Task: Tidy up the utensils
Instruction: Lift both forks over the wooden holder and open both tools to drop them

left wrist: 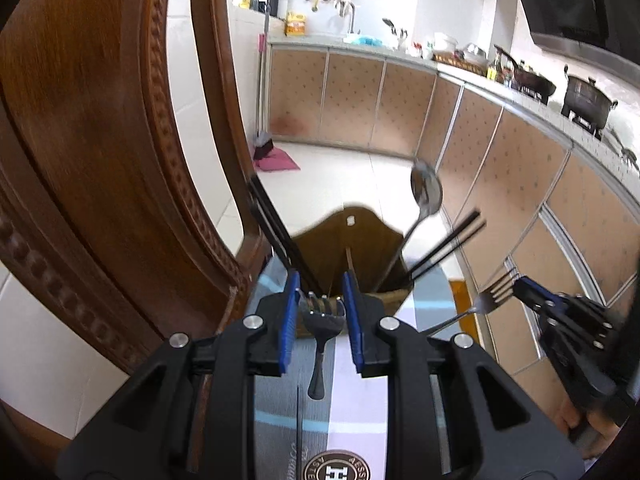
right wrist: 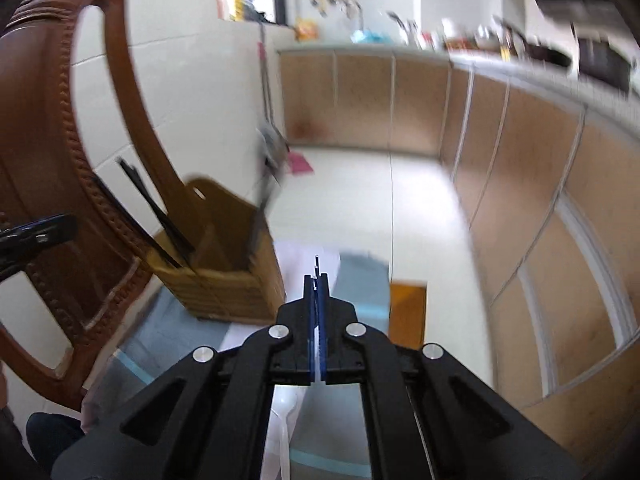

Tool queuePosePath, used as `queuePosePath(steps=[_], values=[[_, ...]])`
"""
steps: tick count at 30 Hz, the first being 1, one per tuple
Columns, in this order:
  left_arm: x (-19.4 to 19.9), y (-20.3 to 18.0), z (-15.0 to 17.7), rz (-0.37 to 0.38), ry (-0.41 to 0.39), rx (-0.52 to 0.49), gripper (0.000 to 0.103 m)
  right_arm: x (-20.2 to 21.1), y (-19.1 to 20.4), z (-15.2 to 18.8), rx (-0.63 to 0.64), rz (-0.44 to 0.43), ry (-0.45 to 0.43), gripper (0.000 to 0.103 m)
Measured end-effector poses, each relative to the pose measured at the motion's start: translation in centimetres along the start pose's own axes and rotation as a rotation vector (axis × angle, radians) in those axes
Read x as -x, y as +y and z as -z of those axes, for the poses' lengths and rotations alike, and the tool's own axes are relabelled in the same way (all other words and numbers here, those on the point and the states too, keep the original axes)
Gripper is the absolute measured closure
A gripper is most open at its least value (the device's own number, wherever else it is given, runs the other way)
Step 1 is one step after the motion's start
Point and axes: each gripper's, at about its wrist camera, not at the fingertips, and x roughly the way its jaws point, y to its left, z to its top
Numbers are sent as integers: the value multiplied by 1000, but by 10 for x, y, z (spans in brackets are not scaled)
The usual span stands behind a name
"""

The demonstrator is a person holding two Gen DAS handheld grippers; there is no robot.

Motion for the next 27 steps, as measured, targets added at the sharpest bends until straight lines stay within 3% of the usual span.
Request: queuePosePath(steps=[6,10,15,20,27], values=[[25,1,-38,-3,-108,12,81,50,30,-42,99,11,-107,101],[24,-5,-63,-8,-157,-2,81,58,45,-69,170,71,-156,101],[7,-11,-83,-52,-193,-27,81,40,58,-93,238,143,-186,101],[-26,-7,-84,-25,-160,-12,81,5,72,-95,325,203,-220,101],[-70,1,-74,-3,-127,-13,81,-37,62,-74,308,140,-196,101]])
